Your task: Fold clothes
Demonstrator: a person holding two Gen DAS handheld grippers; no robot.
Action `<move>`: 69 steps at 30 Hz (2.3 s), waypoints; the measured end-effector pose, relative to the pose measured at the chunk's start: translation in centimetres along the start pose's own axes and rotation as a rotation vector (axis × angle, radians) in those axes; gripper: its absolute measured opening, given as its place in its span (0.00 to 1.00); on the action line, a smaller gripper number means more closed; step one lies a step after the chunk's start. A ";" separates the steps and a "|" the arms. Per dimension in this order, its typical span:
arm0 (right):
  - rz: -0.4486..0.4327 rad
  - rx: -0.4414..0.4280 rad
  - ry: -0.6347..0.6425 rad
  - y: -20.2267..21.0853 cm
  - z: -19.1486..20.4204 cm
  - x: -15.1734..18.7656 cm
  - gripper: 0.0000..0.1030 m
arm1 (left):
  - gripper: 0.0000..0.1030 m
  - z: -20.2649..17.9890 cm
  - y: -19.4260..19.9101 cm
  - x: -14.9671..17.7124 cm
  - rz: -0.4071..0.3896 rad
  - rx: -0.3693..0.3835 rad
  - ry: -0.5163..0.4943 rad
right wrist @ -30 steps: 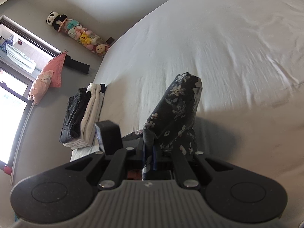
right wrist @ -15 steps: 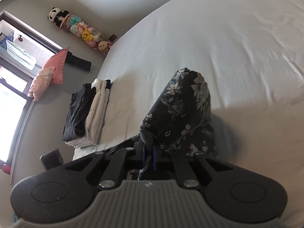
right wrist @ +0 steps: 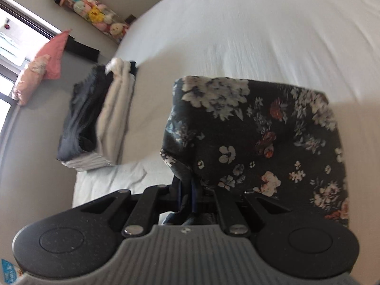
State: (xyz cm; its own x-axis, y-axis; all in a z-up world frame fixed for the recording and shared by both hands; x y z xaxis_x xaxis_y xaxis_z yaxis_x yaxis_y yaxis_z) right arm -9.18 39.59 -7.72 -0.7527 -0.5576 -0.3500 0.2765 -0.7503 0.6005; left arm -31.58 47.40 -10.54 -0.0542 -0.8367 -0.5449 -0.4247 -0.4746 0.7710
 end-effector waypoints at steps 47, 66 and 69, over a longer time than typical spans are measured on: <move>0.044 0.206 0.347 5.6 -13.4 5.2 0.31 | 0.02 -8.1 -2.2 8.4 0.089 -0.132 -0.589; -0.160 0.218 0.465 6.3 -11.4 -1.8 0.22 | 0.05 -12.7 -4.9 1.6 -0.099 0.008 -0.462; -0.133 0.218 0.416 5.0 -12.8 -2.6 0.22 | 0.02 -12.0 -6.5 1.8 -0.071 -0.019 -0.464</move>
State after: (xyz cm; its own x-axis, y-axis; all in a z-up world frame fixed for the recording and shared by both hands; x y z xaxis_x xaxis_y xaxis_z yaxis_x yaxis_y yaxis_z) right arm 1.81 32.74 -13.03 -0.4580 -0.5902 -0.6648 0.0293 -0.7574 0.6522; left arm -18.01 45.67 -12.61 -0.4263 -0.5934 -0.6827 -0.4253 -0.5346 0.7303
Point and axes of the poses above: each gripper's, at about its wrist camera, not at the fingertips, and y roughly against the way its jaws point, z to its left, x to its underside, the point moved 3 cm from there along -y, roughly the way its jaws point, and after that the axes turned 14 degrees about -x, right-handed, at the moved point
